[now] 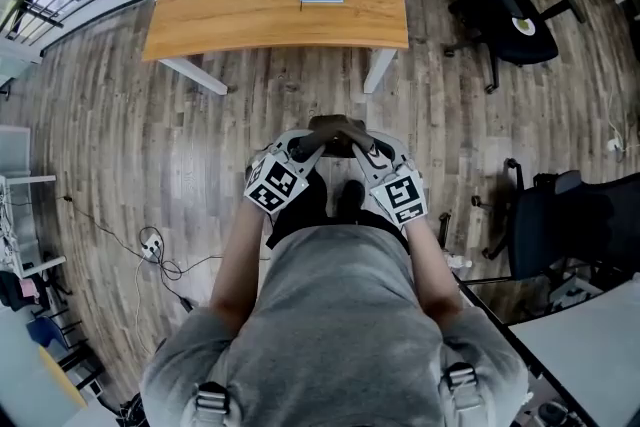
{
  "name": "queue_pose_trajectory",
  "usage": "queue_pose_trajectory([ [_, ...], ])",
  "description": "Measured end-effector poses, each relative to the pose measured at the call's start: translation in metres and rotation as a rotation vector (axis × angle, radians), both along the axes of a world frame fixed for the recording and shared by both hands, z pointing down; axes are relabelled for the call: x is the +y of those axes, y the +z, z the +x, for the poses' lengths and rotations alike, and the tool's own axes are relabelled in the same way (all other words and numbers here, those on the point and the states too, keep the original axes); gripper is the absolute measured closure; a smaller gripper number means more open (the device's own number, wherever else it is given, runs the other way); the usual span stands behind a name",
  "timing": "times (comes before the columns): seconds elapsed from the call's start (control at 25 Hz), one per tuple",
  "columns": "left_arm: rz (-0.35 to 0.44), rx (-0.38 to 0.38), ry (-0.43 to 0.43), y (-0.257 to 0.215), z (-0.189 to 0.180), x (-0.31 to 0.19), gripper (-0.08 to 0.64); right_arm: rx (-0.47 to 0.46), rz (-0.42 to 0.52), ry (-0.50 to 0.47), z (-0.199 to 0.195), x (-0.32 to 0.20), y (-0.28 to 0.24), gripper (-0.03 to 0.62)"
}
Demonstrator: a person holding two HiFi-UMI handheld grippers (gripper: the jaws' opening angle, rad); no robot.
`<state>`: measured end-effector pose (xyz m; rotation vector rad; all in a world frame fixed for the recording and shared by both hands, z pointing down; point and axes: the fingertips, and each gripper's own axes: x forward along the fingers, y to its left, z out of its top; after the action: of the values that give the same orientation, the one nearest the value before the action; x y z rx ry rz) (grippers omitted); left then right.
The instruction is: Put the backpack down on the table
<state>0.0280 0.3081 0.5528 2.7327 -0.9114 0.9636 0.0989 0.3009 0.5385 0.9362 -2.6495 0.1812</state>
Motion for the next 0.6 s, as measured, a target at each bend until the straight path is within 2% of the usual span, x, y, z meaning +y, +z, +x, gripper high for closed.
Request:
queue_pose_trajectory([
  [0.2,-0.021,0.017,0.009,0.007,-0.022,-0.014,0.494,0.027,-0.012,0.010,-0.023,-0.017,0.006,0.495],
  [0.44,-0.039,0.016,0.045,0.009,-0.051,-0.053,0.495,0.057,-0.042,0.047,-0.051,-0.056,0.010,0.497],
  [0.6,-0.037,0.027,0.051,0.008,-0.067,-0.082,0.495,0.057,-0.028,0.052,-0.069,-0.085,0.004,0.497],
])
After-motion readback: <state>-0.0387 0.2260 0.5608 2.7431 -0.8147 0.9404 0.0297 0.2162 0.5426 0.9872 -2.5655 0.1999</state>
